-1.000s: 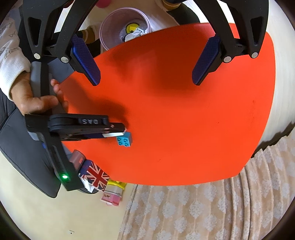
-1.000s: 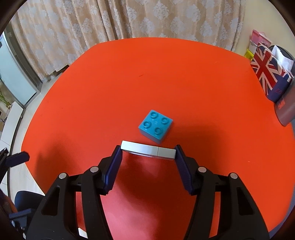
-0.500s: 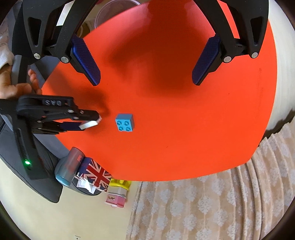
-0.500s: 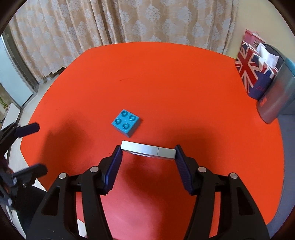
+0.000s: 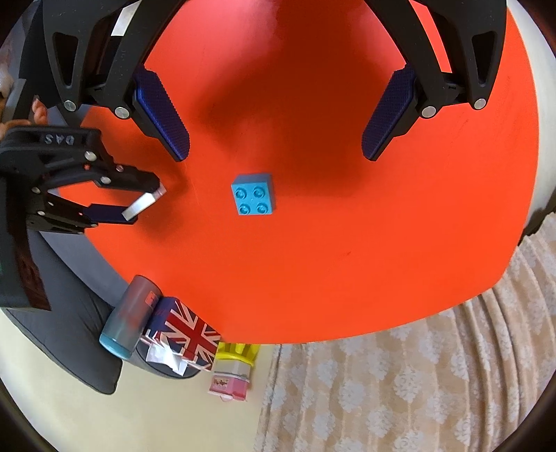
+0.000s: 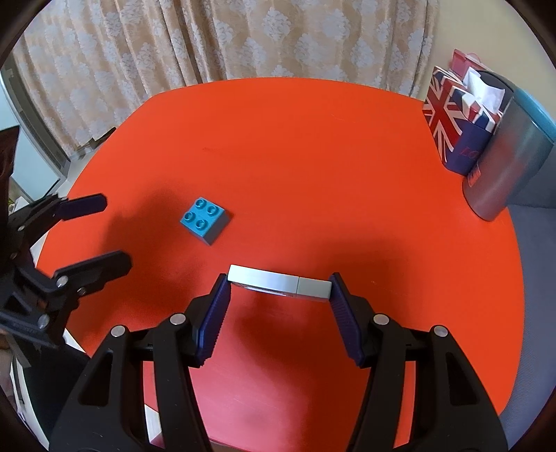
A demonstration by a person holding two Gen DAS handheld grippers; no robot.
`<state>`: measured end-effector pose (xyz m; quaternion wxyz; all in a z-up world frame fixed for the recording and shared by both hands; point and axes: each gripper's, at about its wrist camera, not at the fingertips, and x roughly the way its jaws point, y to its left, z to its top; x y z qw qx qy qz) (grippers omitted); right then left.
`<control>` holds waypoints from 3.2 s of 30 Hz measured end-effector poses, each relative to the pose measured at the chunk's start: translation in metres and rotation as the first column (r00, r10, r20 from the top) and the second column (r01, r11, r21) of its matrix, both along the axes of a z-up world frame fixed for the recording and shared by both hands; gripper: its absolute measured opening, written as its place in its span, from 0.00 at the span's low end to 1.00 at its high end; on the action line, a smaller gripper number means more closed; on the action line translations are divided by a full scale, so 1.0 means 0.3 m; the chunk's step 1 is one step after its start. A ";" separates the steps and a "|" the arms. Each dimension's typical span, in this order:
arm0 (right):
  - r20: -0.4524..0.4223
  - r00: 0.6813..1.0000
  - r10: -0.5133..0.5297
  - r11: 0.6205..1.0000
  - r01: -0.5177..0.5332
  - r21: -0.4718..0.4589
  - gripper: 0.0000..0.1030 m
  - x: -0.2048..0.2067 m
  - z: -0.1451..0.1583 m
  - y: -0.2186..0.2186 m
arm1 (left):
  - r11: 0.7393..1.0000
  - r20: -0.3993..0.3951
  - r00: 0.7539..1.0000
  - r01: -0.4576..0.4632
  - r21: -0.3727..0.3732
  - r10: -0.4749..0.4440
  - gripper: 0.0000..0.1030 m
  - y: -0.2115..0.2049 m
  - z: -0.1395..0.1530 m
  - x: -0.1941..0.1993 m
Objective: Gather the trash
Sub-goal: 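Grasp the blue toy brick with the left tool while the right tool holds the stick, then carry the blue brick and white stick over the bin with both tools, then open both tools to drop the brick and stick into the bin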
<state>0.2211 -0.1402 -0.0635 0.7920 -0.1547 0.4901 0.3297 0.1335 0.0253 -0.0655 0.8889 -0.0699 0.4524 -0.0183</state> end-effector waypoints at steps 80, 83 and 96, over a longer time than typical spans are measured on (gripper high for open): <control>-0.051 0.968 0.245 0.968 -0.242 0.063 0.56 -0.655 0.006 -0.237 | 0.994 -0.026 0.995 0.099 -0.042 -0.100 0.31 -0.244 0.025 -0.590; -0.051 0.967 0.249 0.968 -0.247 0.048 0.62 -0.647 -0.006 -0.223 | 0.995 -0.029 0.995 0.093 -0.043 -0.094 0.31 -0.237 0.021 -0.598; -0.036 0.980 0.195 0.980 -0.193 0.058 0.93 -0.613 0.010 -0.242 | 0.993 -0.051 0.993 0.106 -0.049 -0.109 0.31 -0.247 -0.005 -0.598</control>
